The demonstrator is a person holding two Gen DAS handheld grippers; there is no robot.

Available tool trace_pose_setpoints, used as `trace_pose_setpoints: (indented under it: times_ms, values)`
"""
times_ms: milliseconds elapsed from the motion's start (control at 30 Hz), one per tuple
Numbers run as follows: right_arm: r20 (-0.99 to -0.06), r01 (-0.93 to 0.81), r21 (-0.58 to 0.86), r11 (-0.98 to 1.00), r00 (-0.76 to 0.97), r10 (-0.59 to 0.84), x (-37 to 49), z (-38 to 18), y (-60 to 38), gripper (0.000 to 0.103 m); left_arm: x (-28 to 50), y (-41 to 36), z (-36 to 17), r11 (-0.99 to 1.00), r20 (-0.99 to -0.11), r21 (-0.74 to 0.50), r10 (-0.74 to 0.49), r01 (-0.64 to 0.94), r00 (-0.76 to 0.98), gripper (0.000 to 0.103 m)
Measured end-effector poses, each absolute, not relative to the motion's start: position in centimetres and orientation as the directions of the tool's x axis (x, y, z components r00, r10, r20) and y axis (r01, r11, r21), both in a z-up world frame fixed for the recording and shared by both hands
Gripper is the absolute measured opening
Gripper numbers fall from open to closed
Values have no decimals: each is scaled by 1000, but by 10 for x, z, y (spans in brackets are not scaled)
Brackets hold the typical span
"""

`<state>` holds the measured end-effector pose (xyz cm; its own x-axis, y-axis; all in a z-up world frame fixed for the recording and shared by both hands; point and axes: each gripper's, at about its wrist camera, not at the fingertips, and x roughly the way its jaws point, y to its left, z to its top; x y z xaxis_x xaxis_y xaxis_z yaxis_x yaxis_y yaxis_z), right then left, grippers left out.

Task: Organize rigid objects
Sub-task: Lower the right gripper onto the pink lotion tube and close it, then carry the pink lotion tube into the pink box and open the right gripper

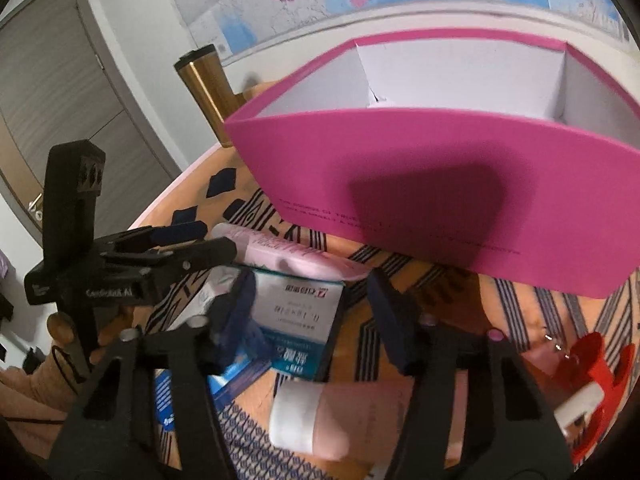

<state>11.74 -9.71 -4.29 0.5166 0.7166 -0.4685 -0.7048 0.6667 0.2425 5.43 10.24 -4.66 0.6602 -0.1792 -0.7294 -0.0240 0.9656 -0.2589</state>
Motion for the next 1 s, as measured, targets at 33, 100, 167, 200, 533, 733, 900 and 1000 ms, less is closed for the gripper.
trace_pose_setpoints:
  times_ms: [33, 100, 167, 200, 533, 733, 900, 1000]
  values:
    - [-473, -703, 253, 665, 509, 719, 121, -44, -96, 53, 55, 101, -48, 966, -733, -260, -184, -18, 655, 79]
    - [-482, -694, 274, 666, 500, 719, 128, -47, -94, 52, 57, 100, -49, 965, -737, -263, -198, -5, 646, 76]
    - [-483, -691, 288, 663, 493, 723, 132, -49, -93, 47, 57, 97, -50, 964, -741, -265, -208, 7, 638, 74]
    - [-484, -691, 295, 660, 487, 727, 134, -50, -92, 44, 56, 96, -50, 967, -743, -253, -196, 3, 640, 73]
    - [-467, -686, 328, 649, 480, 743, 135, -50, -96, 44, 49, 94, -44, 968, -740, -250, -189, -3, 646, 73]
    - [-437, -695, 306, 651, 505, 744, 123, -42, -105, 44, 41, 88, -31, 966, -716, -260, -204, 16, 668, 73]
    - [-408, -704, 272, 657, 534, 741, 108, -31, -115, 44, 35, 81, -13, 965, -686, -256, -218, 51, 694, 73]
    - [-380, -709, 262, 654, 547, 746, 98, -23, -125, 44, 31, 74, 0, 966, -663, -248, -225, 75, 714, 73]
